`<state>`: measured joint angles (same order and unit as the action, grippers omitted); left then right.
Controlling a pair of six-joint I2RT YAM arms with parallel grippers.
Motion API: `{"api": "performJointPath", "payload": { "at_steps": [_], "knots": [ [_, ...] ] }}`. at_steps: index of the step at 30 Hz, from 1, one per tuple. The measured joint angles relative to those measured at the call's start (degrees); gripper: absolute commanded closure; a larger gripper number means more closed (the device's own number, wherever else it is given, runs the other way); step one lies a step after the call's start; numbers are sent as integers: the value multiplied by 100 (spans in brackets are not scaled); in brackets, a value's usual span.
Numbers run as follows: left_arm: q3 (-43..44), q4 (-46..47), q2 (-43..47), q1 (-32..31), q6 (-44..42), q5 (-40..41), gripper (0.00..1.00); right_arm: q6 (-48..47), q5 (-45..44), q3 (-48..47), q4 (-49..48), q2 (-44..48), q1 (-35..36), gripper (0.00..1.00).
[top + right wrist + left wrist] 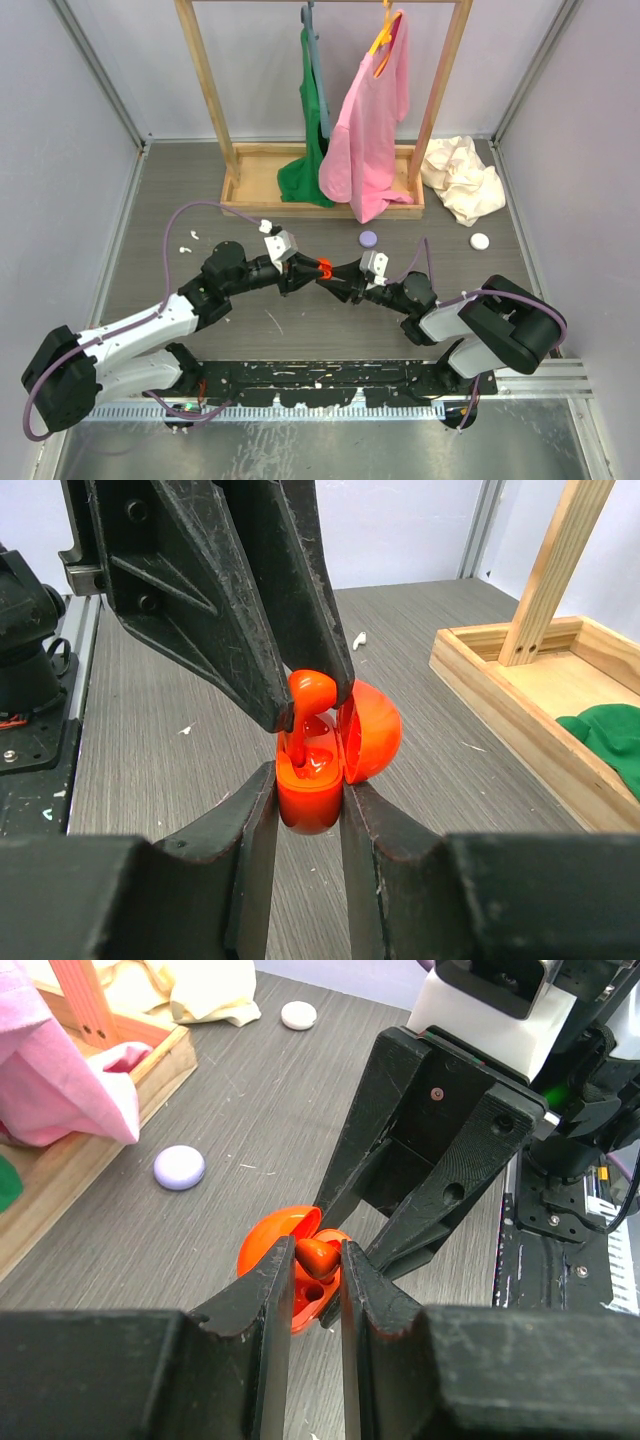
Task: Insert the wireless bluetooth earbuds into the charging case
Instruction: Place the earbud in the charging case.
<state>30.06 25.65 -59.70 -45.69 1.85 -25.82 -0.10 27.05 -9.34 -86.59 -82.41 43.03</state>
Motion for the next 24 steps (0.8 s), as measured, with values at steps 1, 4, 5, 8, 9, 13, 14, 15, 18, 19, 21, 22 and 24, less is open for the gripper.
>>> {"api": "performJointPath", "payload": {
  "at_steps": [1, 4, 5, 8, 9, 13, 14, 15, 18, 19, 21, 22, 24],
  "knots": [
    [0, -22, 11, -11, 4, 26, 78, 0, -4, 2, 2, 0, 0, 86],
    [0, -105, 83, -46, 46, 153, 77, -4, -37, 4, 0, 0, 0, 86],
    [0, -136, 111, -57, 70, 192, 76, -7, -44, 4, 0, 0, 2, 86],
    [0, -229, 177, -74, 192, 289, 75, -20, -74, 11, 0, 0, 4, 86],
    [0, -258, 190, -76, 243, 321, 75, -22, -90, 22, -2, 0, 4, 86],
    [0, -376, 199, -109, 450, 431, 75, -26, -133, 61, -4, 0, 7, 86],
    [0, -407, 199, -125, 492, 481, 76, -26, -142, 63, -2, 0, 7, 86],
    [0, -415, 199, -138, 525, 516, 76, -28, -149, 66, -4, 0, 7, 86],
    [0, -431, 197, -175, 638, 638, 76, -42, -157, 68, -2, 0, 7, 86],
    [0, -435, 195, -184, 660, 669, 76, -44, -166, 70, -2, 0, 7, 86],
    [11, -468, 192, -210, 732, 754, 76, -44, -170, 70, 0, 0, 7, 86],
    [15, -479, 192, -216, 750, 769, 76, -46, -173, 70, 0, 0, 7, 86],
    [81, -581, 177, -232, 793, 824, 75, -48, -177, 70, 0, 0, 7, 86]
  ]
}}
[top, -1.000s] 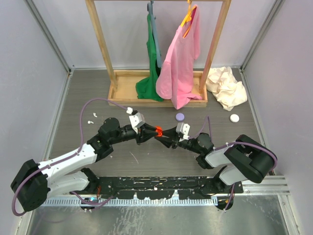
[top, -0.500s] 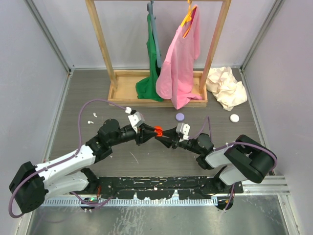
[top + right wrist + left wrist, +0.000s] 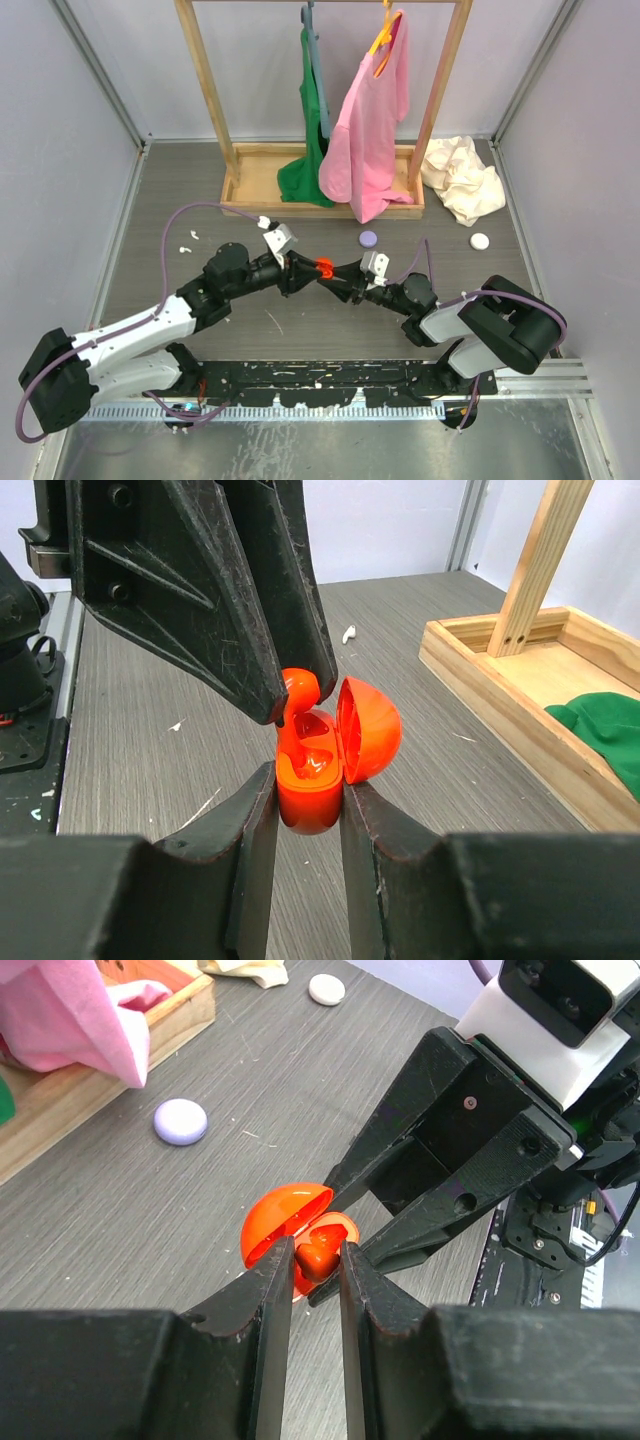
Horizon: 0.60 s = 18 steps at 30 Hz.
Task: Insert the wireless bluetooth earbuds into the charging case
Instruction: Place the earbud in the charging case.
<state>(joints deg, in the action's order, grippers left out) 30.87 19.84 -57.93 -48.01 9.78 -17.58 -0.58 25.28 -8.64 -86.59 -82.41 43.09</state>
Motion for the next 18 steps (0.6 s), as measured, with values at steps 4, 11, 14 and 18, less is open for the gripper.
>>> {"api": "performJointPath", "payload": {
  "at_steps": [4, 11, 14, 18],
  "knots": [
    [164, -212, -92, -44, 74, 98, 72, 0, -31, 0, -7, 0, 0, 86],
    [459, -706, -278, -111, 293, 328, 68, 0, -74, 0, -24, -2, -2, 86],
    [627, -949, -304, -125, 422, 442, 62, 0, -81, 0, -37, -2, -2, 86],
    [758, -1150, -306, -140, 588, 496, 56, 0, -103, 0, -37, -2, -2, 86]
  ]
}}
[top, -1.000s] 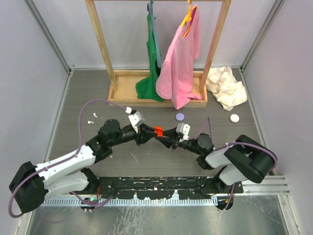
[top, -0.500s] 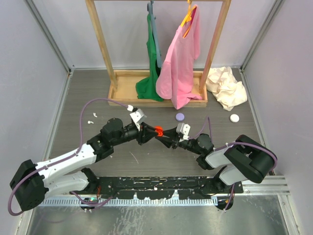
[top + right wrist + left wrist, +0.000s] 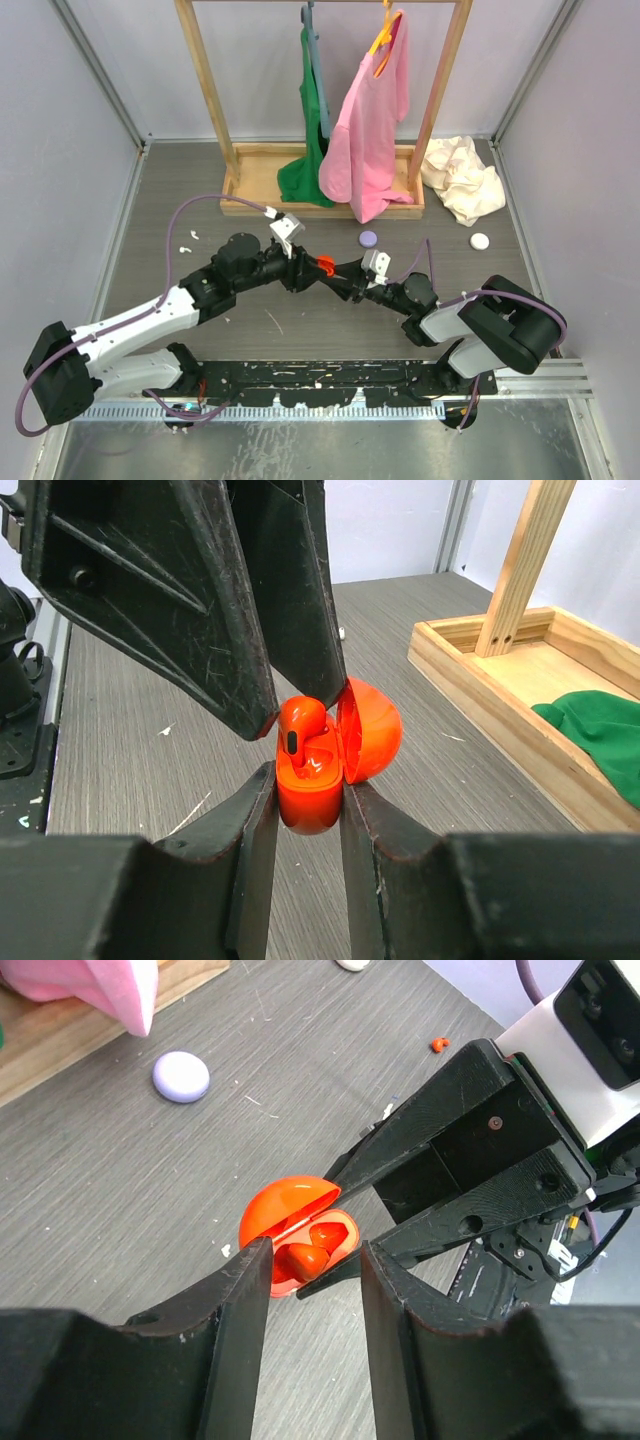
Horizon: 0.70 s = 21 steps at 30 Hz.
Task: Insert the wireless bluetooth earbuds into the charging case
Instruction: Place the earbud in the charging case.
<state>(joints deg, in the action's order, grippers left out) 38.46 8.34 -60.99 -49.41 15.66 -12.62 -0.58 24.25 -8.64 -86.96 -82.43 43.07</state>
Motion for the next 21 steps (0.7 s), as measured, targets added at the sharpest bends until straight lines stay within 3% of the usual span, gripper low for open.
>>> {"api": "performJointPath", "payload": {
  "at_steps": [21],
  "knots": [
    [306, -581, -68, -2, 474, -260, 52, -17, -11, 0, -2, 0, 2, 86]
  ]
}}
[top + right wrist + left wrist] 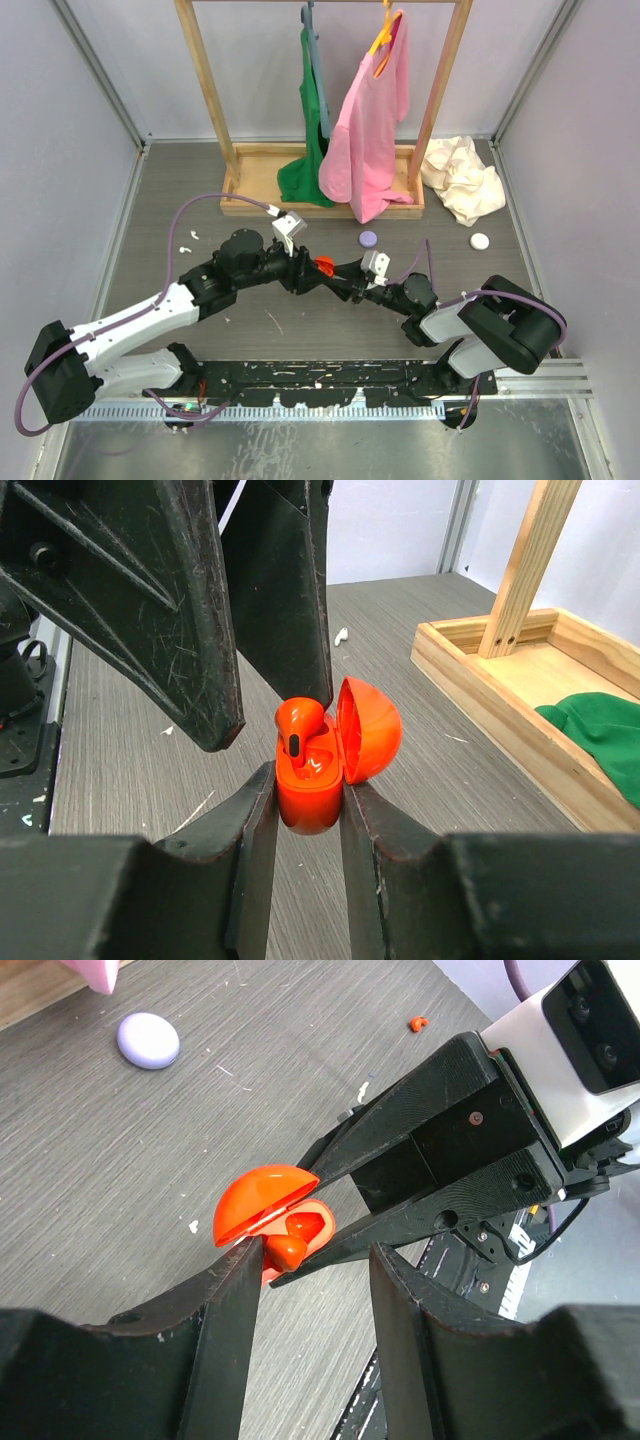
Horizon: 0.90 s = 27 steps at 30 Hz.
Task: Insert the wireless bluetooth earbuds into the charging case
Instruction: Place the earbud in the charging case.
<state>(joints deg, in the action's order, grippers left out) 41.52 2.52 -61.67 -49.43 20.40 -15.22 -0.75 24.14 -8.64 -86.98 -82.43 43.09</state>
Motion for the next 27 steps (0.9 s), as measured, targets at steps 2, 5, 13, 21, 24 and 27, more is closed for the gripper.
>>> {"api": "performJointPath", "payload": {
  "at_steps": [2, 5, 13, 21, 24, 27],
  "knots": [
    [9, -50, 9, 0, 20, -2, 52, -2, 0, 0, 0, 0, 0, 86],
    [42, -118, 20, 0, 44, -20, 52, -2, 2, 0, 0, 0, 0, 86],
    [70, -243, 20, 7, 177, -48, 52, -2, 42, 0, 2, 0, 0, 86],
    [70, -295, 50, 4, 289, -61, 51, -2, 48, 0, 2, 0, 7, 86],
    [70, -328, 76, 4, 297, -87, 51, -2, 48, 0, 2, 0, 9, 86],
    [70, -332, 96, 7, 297, -144, 50, -2, 46, 0, 2, -2, 9, 86]
  ]
}}
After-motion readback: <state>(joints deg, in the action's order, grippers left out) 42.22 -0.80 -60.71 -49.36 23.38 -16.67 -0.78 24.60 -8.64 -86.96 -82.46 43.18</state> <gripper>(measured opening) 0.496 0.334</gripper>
